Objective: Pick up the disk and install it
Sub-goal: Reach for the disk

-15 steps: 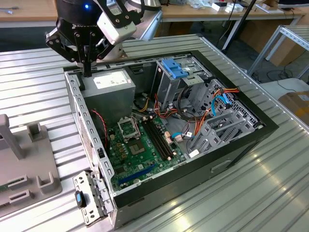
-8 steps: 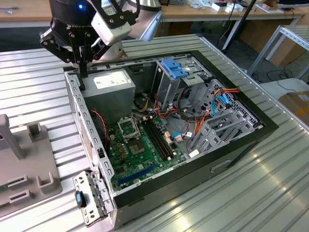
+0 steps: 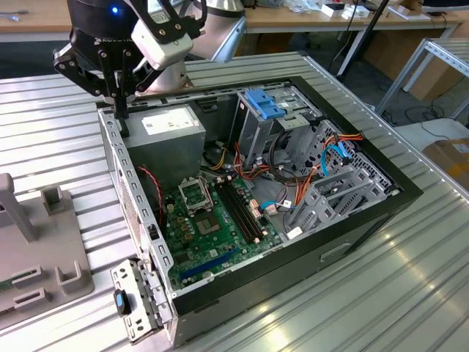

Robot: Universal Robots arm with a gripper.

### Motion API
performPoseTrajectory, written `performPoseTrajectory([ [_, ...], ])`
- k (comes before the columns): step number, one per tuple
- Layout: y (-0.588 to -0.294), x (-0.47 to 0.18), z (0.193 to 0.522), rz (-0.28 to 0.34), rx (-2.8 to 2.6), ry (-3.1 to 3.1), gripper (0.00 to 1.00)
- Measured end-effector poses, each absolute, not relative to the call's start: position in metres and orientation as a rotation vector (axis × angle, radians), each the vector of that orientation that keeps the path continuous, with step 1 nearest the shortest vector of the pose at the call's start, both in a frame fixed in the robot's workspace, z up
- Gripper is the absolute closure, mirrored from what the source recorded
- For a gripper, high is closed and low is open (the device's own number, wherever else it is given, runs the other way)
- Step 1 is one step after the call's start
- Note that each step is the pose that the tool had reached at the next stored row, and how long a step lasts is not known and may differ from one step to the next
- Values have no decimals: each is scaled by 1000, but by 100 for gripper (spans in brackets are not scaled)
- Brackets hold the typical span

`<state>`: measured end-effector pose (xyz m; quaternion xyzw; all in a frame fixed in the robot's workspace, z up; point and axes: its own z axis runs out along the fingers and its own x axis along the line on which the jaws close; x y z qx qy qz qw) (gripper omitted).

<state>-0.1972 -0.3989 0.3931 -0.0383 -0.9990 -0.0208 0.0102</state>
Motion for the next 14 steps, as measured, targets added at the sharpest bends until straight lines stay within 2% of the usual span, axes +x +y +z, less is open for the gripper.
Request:
performPoseTrajectory([
  [14, -399, -207, 393, -65, -120, -3118, 89],
])
